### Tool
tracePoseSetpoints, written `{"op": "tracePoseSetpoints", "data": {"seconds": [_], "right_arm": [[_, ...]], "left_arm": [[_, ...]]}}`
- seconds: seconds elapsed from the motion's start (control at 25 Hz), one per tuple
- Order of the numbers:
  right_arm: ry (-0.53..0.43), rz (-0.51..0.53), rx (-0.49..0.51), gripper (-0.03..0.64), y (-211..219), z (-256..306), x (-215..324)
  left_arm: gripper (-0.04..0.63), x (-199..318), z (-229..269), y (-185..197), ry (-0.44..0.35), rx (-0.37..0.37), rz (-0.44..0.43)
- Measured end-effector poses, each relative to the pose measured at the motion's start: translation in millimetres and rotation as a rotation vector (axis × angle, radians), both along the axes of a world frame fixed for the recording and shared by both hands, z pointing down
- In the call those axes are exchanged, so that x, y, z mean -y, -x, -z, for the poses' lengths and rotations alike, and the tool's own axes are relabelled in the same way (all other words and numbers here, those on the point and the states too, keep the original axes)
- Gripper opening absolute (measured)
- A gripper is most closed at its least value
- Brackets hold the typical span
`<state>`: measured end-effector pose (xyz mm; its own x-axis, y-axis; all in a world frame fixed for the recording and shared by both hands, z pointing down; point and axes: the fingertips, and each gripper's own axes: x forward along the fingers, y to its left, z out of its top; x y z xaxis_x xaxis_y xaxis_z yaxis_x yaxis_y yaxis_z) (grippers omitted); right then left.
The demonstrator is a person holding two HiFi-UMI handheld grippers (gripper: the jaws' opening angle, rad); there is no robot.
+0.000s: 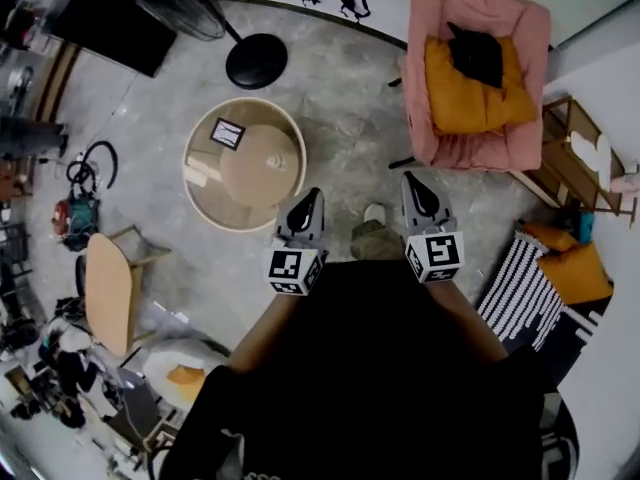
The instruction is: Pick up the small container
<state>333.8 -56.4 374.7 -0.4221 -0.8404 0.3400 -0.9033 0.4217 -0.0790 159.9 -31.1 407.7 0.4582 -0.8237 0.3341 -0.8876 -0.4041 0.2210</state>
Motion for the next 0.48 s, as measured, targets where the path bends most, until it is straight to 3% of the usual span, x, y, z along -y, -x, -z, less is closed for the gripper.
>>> {"op": "tracePoseSetpoints", "data": {"seconds": [0.12, 0.28, 0.48], "right_arm": [[0.018, 0.089, -0.022, 0.017, 12, -11, 7], [-0.028, 0.201, -0.069, 0.015, 30, -15, 27], [0.019, 0.292, -0.074, 0.015, 69, -39, 44]], "left_arm": [[0.025, 0, -2, 7, 0.026, -0.003, 0.088], [0.025, 3, -12, 23, 0.047, -0.015, 0.225], [0.025, -5, -50, 65, 0.083, -0.012, 0.357]]}}
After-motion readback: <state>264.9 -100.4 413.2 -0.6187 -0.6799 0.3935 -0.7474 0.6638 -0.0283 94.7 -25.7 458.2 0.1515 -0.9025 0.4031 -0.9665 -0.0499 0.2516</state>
